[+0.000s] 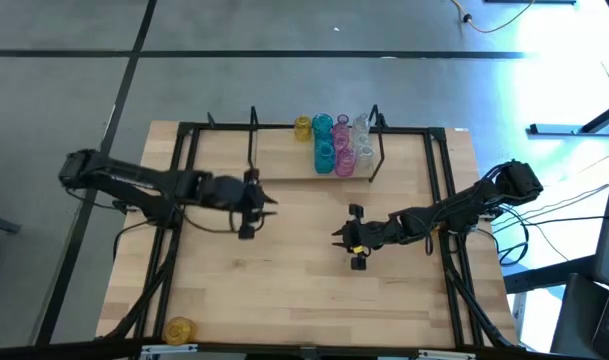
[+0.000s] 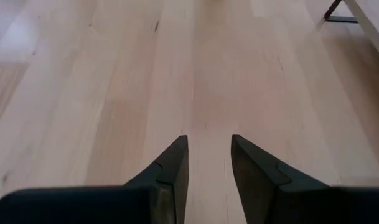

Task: Sort vases onto shelf
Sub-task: Put the top yellow vase aligned with the other yellow vase on the shelf

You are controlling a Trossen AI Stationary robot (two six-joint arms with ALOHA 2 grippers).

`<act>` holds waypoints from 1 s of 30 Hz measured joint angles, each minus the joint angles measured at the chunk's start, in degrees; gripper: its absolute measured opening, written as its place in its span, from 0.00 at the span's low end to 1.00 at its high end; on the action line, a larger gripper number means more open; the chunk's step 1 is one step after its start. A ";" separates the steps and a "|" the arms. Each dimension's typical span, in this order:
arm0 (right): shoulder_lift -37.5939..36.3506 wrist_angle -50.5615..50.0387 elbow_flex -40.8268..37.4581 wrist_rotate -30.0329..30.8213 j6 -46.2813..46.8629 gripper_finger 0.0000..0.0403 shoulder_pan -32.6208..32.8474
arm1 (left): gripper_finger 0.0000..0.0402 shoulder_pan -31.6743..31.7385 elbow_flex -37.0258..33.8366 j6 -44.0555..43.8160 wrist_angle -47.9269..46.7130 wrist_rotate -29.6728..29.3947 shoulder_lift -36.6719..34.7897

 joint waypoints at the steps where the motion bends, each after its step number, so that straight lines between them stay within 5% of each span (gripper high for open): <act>1: 0.00 -0.78 0.58 -0.12 0.02 0.26 0.00 | 0.29 -1.32 -1.94 0.45 3.64 -0.02 -0.51; 6: -2.14 -14.35 6.93 -3.83 2.20 0.26 0.08 | 0.29 -5.13 -8.40 3.94 15.41 -0.07 -1.03; 17: -7.94 -58.62 24.94 -12.59 26.16 0.26 0.09 | 0.29 -6.15 -10.38 4.40 16.45 -0.34 -0.52; 30: -14.22 -89.32 25.86 -14.67 54.12 0.26 0.09 | 0.29 -6.15 -10.43 4.45 16.90 -1.50 -0.52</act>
